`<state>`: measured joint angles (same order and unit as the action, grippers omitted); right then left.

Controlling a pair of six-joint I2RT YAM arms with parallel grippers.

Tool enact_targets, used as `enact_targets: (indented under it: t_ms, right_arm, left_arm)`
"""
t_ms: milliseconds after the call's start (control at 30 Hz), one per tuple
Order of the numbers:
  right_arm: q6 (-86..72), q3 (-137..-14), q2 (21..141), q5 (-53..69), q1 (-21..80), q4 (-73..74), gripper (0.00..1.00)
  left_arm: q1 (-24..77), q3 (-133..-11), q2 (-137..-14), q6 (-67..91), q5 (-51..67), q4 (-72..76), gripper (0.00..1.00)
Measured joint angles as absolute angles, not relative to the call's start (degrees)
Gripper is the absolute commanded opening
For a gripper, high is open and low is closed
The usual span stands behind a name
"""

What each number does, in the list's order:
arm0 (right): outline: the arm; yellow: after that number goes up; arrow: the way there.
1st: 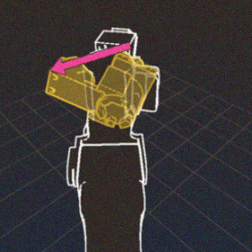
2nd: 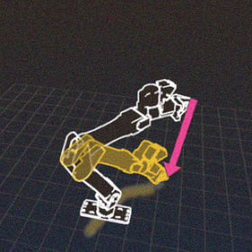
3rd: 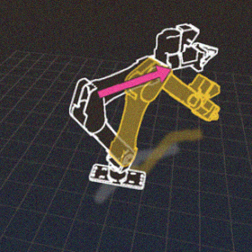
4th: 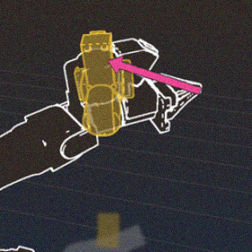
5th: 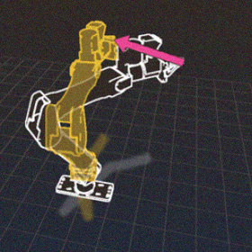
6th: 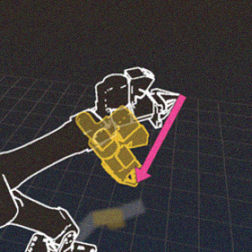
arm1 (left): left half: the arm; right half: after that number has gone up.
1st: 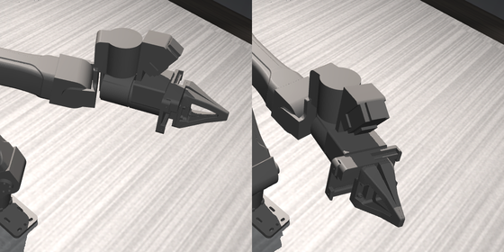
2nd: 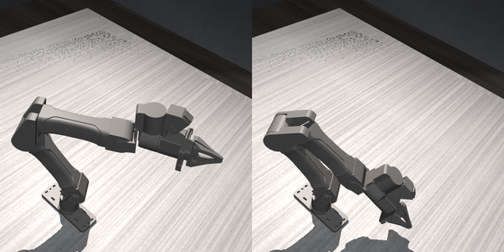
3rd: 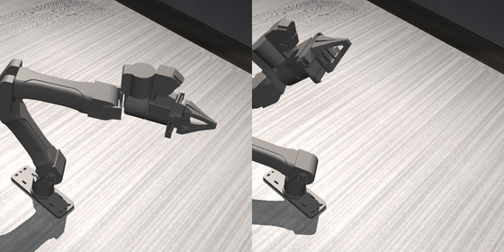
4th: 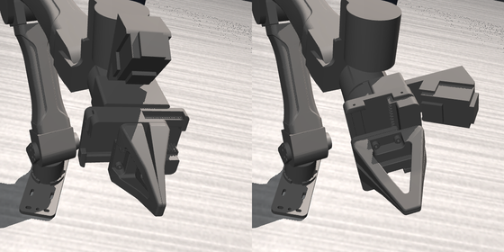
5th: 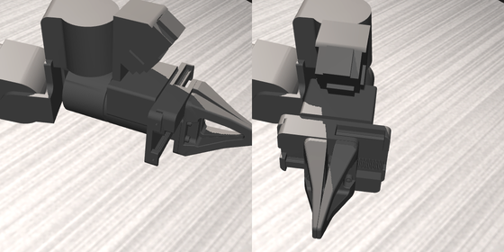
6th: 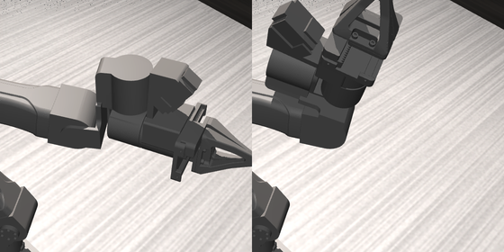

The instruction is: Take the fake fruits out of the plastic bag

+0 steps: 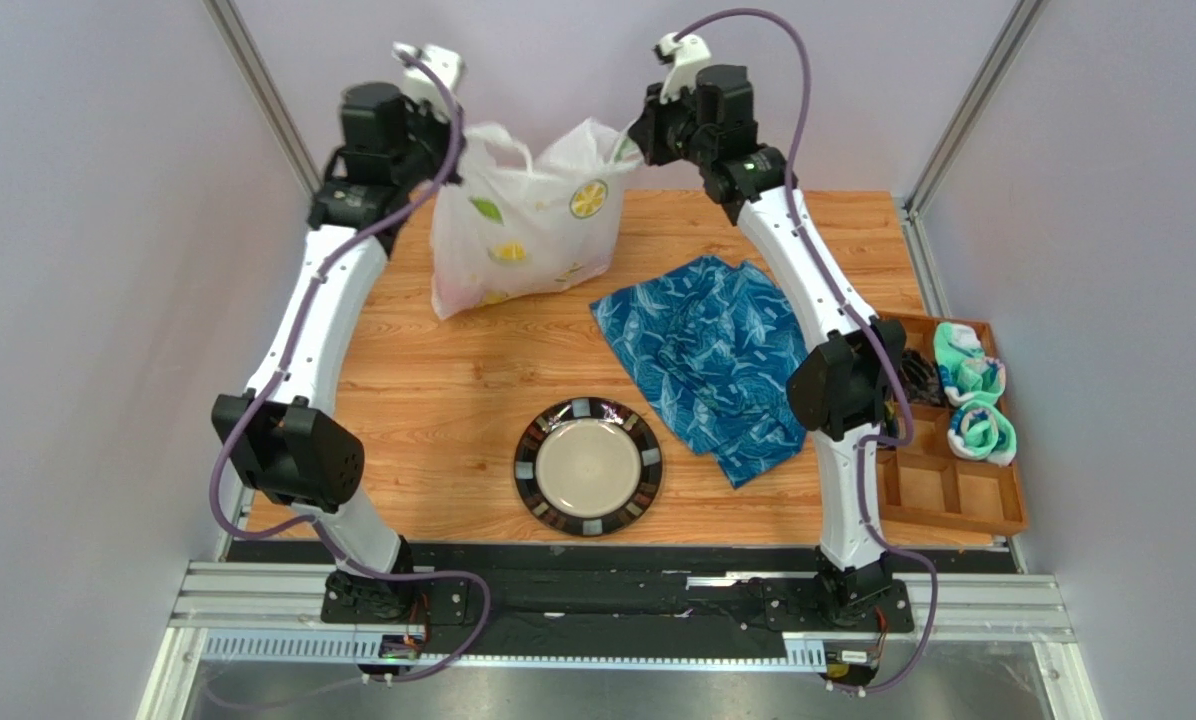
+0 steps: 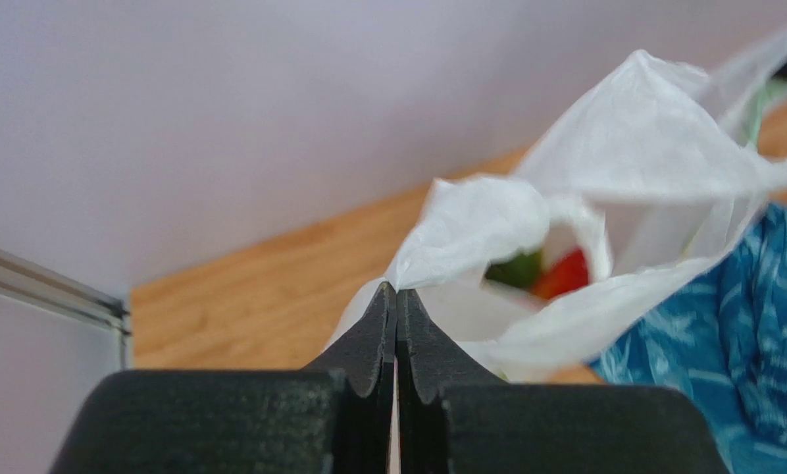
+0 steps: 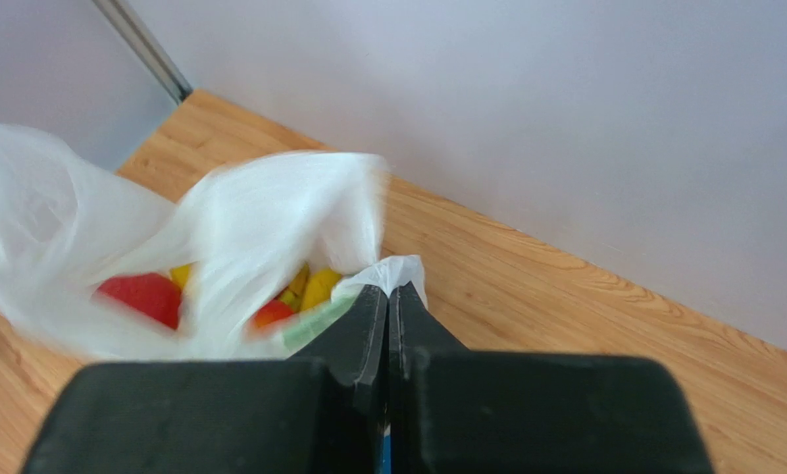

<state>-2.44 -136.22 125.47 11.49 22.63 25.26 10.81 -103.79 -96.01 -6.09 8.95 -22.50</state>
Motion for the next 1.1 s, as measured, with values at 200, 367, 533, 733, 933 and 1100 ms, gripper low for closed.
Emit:
enact_targets:
  t_ms: [200, 367, 533, 733, 933, 1100]
  right_arm:
    - [-9.50, -124.99, 116.71, 14.24, 19.92, 22.50, 0.00]
    - [-11.14, -102.06, 102.43, 17.08, 20.47, 23.57, 0.00]
    - [-10.28, -83.79, 95.55, 18.59, 20.71, 27.70, 0.42]
    - [-3.18, -84.47, 94.02, 21.67, 20.78, 37.95, 0.82]
    - [7.31, -96.49, 87.35, 24.18, 26.70, 38.39, 0.58]
    - [15.27, -96.68, 84.75, 25.41, 37.50, 32.77, 0.25]
  left_arm:
    - [7.31, -110.83, -92.33, -2.90, 15.35, -22.55, 0.00]
    - [8.80, -90.17, -78.13, 1.39, 16.38, -25.23, 0.00]
    - [8.47, -65.82, -67.83, 9.08, 16.86, -29.15, 0.00]
    - [8.49, -56.90, -67.02, 16.19, 18.98, -32.64, 0.00]
    - [8.49, -57.08, -64.45, 20.53, 20.12, -28.71, 0.00]
    - [8.47, -58.70, -64.36, 24.03, 20.47, -27.83, 0.00]
